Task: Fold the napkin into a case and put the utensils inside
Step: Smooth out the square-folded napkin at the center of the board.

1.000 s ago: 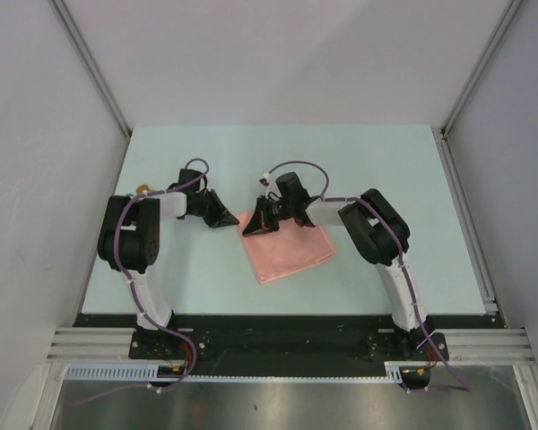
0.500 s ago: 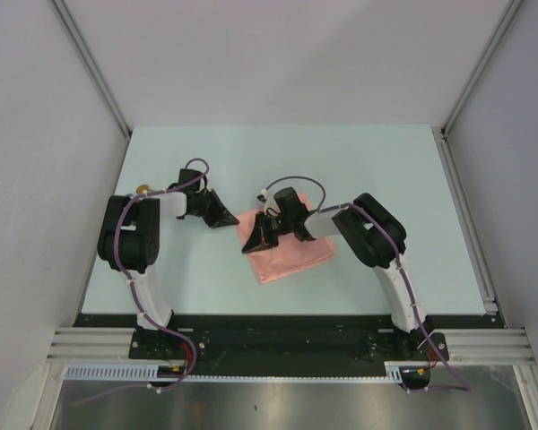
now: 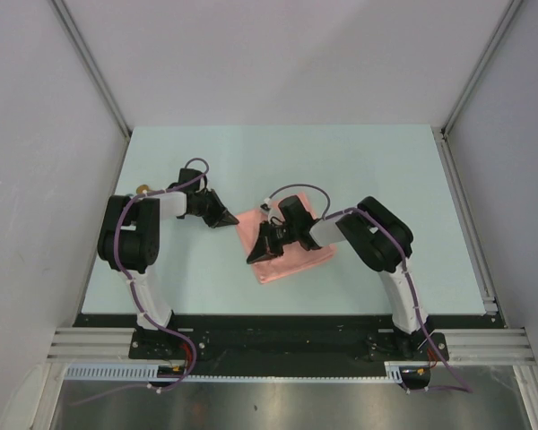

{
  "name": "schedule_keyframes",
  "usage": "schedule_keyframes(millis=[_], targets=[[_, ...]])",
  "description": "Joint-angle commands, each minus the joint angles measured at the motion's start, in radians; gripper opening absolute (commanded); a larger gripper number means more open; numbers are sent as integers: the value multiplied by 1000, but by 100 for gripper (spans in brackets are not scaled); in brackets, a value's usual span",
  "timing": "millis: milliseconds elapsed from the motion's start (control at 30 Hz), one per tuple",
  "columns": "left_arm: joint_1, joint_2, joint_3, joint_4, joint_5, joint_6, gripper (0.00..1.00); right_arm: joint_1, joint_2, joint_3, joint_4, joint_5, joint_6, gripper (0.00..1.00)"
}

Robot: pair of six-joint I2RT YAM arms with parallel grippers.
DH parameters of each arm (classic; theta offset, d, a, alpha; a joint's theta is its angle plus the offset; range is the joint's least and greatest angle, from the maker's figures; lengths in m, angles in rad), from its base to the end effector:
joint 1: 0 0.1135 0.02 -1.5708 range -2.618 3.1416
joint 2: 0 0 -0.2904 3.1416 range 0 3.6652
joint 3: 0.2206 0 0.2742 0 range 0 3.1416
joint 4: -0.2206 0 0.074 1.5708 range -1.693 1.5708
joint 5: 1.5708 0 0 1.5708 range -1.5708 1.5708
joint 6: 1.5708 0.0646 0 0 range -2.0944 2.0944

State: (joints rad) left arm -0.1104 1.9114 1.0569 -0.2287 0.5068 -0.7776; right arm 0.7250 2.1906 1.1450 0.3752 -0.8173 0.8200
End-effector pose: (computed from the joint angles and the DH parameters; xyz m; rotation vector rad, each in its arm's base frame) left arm 0.3932 -0.0751 0.1095 -0.7375 2.6724 -0.9426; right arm 0.3186 0.3452 0.0750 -0.4099 2.5597 1.6428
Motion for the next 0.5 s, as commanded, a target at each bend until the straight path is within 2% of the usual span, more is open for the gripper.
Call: schedule_keyframes(millis=[0, 467], targets=[[17, 18, 17, -35, -94, 23, 4, 24, -72, -56, 21, 4, -2, 0], [18, 17, 17, -31, -97, 26, 3, 93, -193, -255, 84, 23, 34, 0]])
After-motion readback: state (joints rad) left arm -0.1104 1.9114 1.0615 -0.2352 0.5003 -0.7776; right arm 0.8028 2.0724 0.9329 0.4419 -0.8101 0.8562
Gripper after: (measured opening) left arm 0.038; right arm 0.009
